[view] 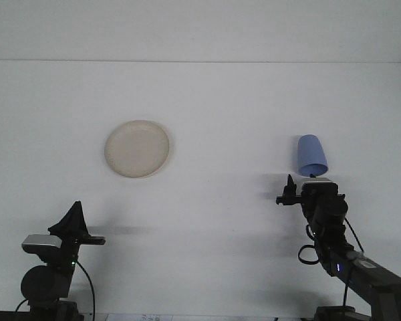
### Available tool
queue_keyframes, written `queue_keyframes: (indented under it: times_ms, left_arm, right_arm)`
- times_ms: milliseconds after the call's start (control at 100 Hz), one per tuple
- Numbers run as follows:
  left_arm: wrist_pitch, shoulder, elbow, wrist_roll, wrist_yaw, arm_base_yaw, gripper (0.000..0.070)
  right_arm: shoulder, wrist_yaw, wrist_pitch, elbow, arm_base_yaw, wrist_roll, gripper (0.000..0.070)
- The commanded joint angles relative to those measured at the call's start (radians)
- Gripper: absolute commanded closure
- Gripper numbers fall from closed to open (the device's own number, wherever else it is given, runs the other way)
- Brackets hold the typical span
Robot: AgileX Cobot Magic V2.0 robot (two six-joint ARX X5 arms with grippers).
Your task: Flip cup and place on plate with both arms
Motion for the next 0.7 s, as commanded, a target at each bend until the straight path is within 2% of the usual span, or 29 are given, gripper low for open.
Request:
queue_keyframes:
  times_ms: [0, 280, 310, 360, 450, 460, 690]
  left_arm:
    - [0.01, -0.001, -0.018, -0.003, 0.004, 0.002, 0.0688]
    - [0.01, -0.001, -0.018, -0.003, 0.004, 0.002, 0.0688]
    - [0.01, -0.001, -0.018, -0.003, 0.004, 0.002, 0.0688]
    - [0.01, -0.001, -0.018, -0.003, 0.004, 0.002, 0.0688]
    - [0.01, -0.001, -0.018, -0.003, 0.004, 0.002, 0.0688]
    - [0.01, -0.001, -0.018, -0.003, 0.004, 0.002, 0.0687]
    - [0.01, -0.001, -0.018, -0.003, 0.004, 0.002, 0.0688]
  right_arm:
    - [0.054, 0.003, 0.032, 0.024, 0.0, 0.011, 0.0259]
    - [0.256, 0.001, 0.038, 0.201, -0.033, 0.009, 0.0269]
    - [0.277, -0.001, 0.038, 0.223, -0.038, 0.01, 0.0292]
    - [0.309, -0.012, 0.037, 0.255, -0.046, 0.012, 0.0389]
    - [0.353, -0.082, 0.031, 0.301, -0.058, 0.013, 0.0685]
    - [0.356, -0.089, 0.029, 0.304, -0.058, 0.013, 0.07]
    - [0.279, -0.112, -0.012, 0.321, -0.027, 0.021, 0.07]
